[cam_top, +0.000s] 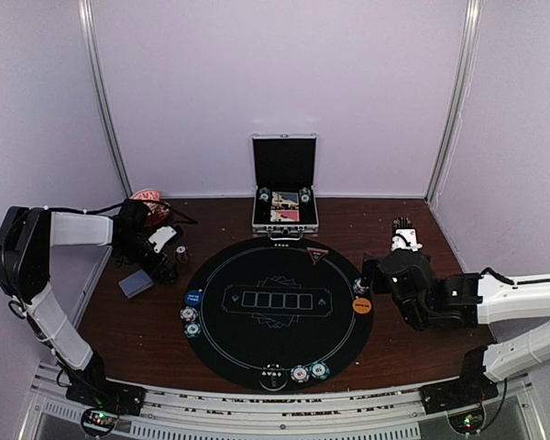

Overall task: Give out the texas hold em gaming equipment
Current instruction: Pick up the pile of poker chips from the pile of poker chips.

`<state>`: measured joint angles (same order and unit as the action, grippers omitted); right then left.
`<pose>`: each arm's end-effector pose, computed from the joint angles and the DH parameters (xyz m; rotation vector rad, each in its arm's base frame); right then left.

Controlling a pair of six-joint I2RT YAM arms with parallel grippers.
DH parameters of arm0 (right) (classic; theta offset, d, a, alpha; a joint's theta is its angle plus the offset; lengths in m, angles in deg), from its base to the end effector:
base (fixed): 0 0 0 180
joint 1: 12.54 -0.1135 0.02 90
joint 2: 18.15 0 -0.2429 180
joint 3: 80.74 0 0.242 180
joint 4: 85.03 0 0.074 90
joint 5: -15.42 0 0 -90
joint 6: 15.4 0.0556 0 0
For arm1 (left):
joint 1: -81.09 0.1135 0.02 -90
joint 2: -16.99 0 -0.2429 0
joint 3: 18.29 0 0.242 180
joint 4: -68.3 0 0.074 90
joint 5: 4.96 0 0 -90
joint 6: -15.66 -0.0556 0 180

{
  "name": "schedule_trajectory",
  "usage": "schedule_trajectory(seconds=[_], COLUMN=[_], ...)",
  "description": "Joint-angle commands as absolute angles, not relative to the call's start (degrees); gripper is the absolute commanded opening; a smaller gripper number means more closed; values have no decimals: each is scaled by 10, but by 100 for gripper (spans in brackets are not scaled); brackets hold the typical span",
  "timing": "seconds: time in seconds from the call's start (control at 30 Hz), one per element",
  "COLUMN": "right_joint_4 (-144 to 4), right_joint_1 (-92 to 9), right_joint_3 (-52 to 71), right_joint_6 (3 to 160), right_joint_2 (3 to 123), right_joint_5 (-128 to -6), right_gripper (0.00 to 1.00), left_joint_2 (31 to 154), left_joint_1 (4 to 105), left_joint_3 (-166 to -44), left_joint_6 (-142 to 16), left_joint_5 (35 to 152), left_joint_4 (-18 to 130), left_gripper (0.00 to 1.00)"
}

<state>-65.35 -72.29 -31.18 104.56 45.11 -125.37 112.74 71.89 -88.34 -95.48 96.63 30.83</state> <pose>0.1566 0.1830 0.2131 -0.0185 1.9268 0.0810 0.3145 -0.0622 0.1356 0.7551 2.5398 -0.2017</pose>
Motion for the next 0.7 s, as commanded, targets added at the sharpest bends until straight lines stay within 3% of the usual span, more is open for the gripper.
schedule_trajectory(seconds=[0.0,0.67], right_joint_4=[-657,-658], right_joint_1=[-726,-727], right_joint_3=[-310,-310], right_joint_6=[1042,1042], right_joint_2=[444,445], right_joint_5=[-1254,-1255], right_gripper=[100,100], left_joint_2=[1149,1154], left_joint_1=[729,734], left_joint_3=[-881,-884], left_joint_6=[-964,-961], left_joint_5=[982,986], left_joint_4=[335,340], left_gripper=[84,47])
